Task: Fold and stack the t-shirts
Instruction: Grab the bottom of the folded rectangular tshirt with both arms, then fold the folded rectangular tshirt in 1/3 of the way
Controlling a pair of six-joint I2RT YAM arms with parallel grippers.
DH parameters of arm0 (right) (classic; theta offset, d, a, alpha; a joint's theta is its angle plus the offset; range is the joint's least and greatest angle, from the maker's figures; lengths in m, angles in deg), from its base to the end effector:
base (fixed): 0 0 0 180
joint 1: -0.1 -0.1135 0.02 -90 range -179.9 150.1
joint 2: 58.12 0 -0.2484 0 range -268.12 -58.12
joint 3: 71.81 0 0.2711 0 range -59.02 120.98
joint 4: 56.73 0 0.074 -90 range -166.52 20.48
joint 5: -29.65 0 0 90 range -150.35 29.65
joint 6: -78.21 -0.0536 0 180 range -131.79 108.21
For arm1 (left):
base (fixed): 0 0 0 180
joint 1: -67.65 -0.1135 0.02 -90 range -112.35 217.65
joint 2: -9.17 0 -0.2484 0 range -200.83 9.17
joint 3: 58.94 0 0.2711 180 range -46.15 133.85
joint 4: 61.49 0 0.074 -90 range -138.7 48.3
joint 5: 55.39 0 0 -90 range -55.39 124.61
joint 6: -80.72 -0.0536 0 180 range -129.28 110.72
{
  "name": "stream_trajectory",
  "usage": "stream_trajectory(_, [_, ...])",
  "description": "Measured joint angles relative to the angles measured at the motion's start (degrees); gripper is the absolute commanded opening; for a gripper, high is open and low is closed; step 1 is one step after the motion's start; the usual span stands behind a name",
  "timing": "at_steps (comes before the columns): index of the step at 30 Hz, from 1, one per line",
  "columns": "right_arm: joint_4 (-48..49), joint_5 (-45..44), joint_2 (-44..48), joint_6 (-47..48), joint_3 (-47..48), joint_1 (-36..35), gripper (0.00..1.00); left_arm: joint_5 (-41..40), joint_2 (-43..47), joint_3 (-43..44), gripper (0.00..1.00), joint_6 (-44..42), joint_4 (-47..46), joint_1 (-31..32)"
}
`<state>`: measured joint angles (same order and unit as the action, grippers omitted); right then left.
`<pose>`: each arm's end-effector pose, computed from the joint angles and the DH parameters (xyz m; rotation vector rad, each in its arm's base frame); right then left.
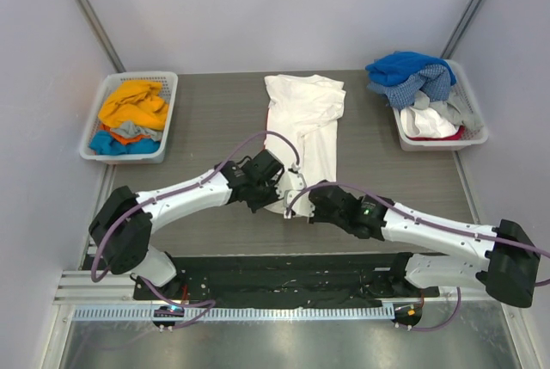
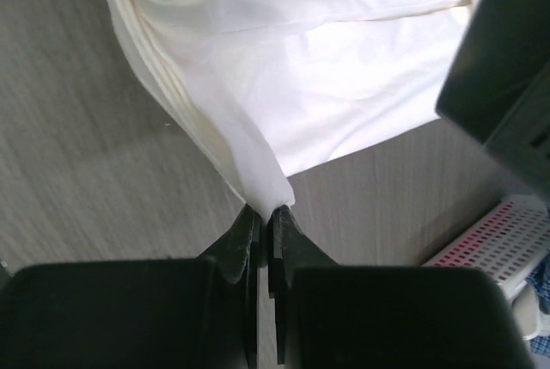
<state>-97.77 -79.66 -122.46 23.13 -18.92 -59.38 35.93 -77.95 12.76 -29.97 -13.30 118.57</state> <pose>0.1443 0.2098 0.1848 -1.6845 1.7509 -0.2280 0.2043 -0.2535 0.1752 1.5833 2.1824 -0.1948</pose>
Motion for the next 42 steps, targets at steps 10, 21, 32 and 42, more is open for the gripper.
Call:
stream_trajectory(10, [6.0, 2.3, -1.0, 6.6, 2.8, 11.3, 0.01, -3.4, -4.3, 8.3, 0.0, -3.4, -1.3, -5.1])
stream_trajectory(21, [8.3, 6.2, -13.0, 12.0, 5.0, 24.5, 0.01, -1.9, -19.7, 28.5, 0.0, -7.0, -2.3, -9.6])
stream_trajectory(32, [10.3, 11.5, -22.1, 16.0, 15.6, 32.8, 0.01, -1.2, -25.7, 32.7, 0.0, -7.9, -4.0, -13.6])
stream_trajectory(42, [11.0, 12.4, -29.3, 16.6, 20.2, 33.4, 0.01, -1.6, -29.4, 34.9, 0.0, -7.8, -5.2, -15.3])
